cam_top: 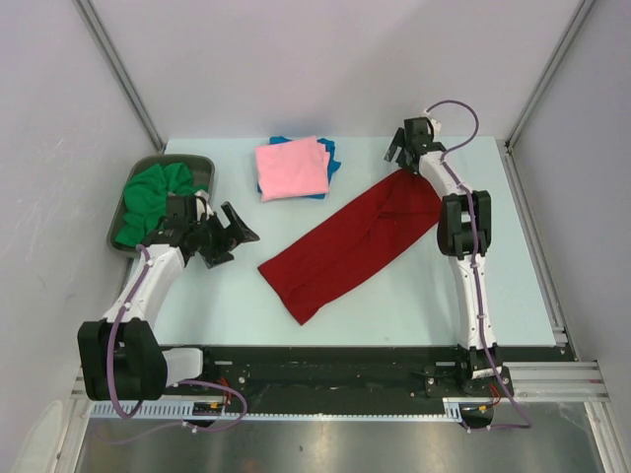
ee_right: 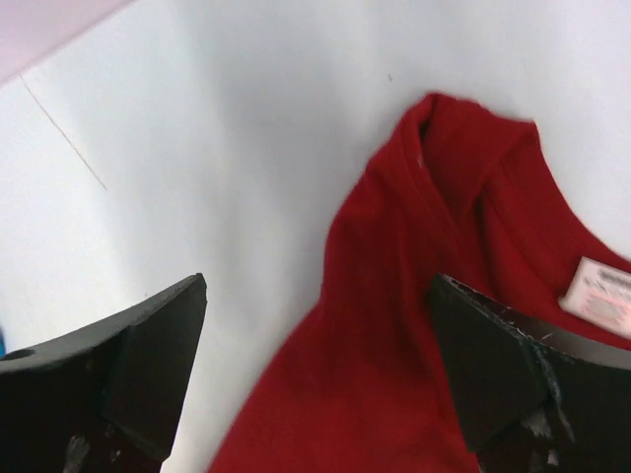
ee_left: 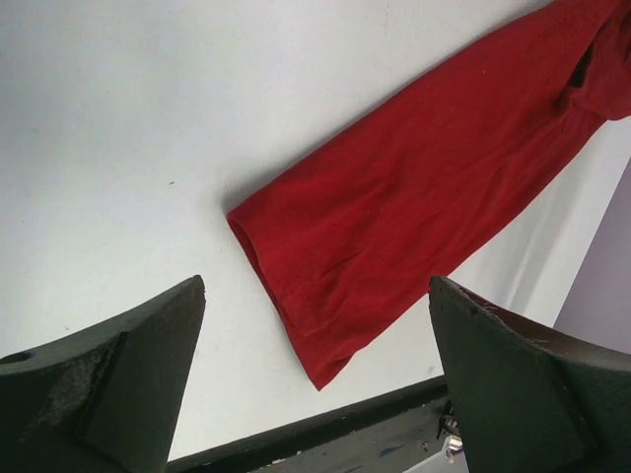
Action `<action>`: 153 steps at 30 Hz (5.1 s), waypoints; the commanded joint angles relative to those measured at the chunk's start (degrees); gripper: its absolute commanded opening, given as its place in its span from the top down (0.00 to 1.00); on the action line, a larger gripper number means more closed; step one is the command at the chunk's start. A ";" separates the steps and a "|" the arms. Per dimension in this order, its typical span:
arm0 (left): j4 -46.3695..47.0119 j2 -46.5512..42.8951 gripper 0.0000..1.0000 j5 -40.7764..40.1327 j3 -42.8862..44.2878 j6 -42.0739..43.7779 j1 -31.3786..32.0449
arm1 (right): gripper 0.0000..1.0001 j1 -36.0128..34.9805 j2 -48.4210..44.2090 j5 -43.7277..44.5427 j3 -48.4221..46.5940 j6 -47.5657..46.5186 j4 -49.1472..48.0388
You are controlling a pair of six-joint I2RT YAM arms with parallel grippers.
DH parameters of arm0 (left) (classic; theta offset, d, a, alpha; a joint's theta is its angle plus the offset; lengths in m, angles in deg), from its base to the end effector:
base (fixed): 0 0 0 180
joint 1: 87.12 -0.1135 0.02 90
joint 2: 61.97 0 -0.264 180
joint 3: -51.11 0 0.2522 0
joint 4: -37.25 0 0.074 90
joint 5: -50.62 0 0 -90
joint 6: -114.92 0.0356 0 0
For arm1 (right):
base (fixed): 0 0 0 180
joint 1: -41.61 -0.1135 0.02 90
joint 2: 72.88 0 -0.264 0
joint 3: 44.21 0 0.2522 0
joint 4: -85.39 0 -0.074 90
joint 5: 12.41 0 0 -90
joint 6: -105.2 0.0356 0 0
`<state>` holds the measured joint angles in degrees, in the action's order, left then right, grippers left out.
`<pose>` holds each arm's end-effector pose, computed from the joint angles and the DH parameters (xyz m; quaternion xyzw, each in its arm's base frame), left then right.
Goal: Fold and stack the t-shirts
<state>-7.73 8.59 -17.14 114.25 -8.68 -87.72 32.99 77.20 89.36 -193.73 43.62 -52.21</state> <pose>0.2476 -0.0109 0.2451 -0.2137 0.9061 -0.2649 0.2513 0.5752 0.0799 0.1685 0.1971 0.8915 0.0369 0.4063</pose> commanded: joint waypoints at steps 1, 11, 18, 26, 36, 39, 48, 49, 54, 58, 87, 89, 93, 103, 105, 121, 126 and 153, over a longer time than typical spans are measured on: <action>1.42 -2.70 0.00 1.05 0.10 -0.23 0.07 | 0.00 -0.25 -12.51 5.18 8.23 -4.60 -8.51; 4.32 -8.07 0.00 0.35 -8.86 1.18 2.18 | 0.00 -1.66 -45.81 -0.59 32.20 -5.40 -5.45; 9.43 -6.59 0.00 5.44 -12.12 -0.85 2.27 | 0.00 -9.99 -73.24 -12.14 66.13 8.82 -6.33; 6.26 -8.59 0.00 4.83 -11.24 0.03 2.27 | 0.00 -38.00 -93.89 -1.15 89.49 30.17 -5.70; 4.50 -12.12 0.00 5.10 -13.17 0.38 2.18 | 0.03 -54.73 -88.50 9.41 101.83 44.52 -15.18; 4.07 -12.12 0.00 4.74 -13.79 0.47 2.18 | 0.03 -55.62 -83.04 7.93 101.84 44.97 -21.42; 3.71 -10.98 0.00 4.13 -13.96 2.23 2.18 | 0.04 -55.98 -65.71 4.06 101.84 46.72 -39.97; 3.63 -10.80 0.00 4.04 -13.97 2.23 2.18 | 0.04 -55.98 -64.75 3.62 101.75 47.24 -42.07; 3.54 -10.62 0.00 4.92 -13.88 1.62 2.10 | 0.07 -55.98 -57.02 0.54 100.96 48.48 -47.44; 3.01 -10.54 0.00 4.57 -13.18 1.96 2.10 | 0.10 -55.80 -51.65 -1.92 99.73 49.27 -50.35; 2.57 -12.73 0.00 6.85 -14.14 1.26 2.09 | 1.00 -64.49 -71.56 9.50 102.44 41.88 -9.85; 2.57 -13.61 0.00 7.46 -14.49 0.82 2.10 | 1.00 -65.55 -74.13 9.41 103.85 43.63 -5.30; 2.57 -15.98 0.00 7.91 -15.02 -0.05 2.88 | 1.00 -69.15 -80.63 12.22 107.28 48.28 3.51; 5.29 -13.97 0.00 5.54 -13.10 -3.66 11.75 | 0.01 -71.01 -91.37 14.69 100.56 43.93 5.99; 5.82 -13.70 0.00 5.45 -12.30 -4.10 13.78 | 0.00 -70.83 -90.14 16.08 96.32 40.85 5.81; 9.69 -6.06 0.00 5.71 -9.13 -3.84 17.04 | 0.00 -9.10 -82.00 12.23 85.93 15.53 -3.92; 9.95 -4.65 0.00 5.89 -9.31 -2.78 17.04 | 0.00 3.60 -72.58 6.09 85.76 13.68 -12.72; 10.92 4.32 0.00 7.20 -5.79 -0.14 17.04 | 0.00 13.28 -36.89 -17.75 75.66 20.71 -38.58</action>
<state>1.82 12.02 -11.57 105.62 -9.97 -71.00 47.41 34.82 77.54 -115.94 63.34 -94.22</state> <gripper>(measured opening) 0.996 0.993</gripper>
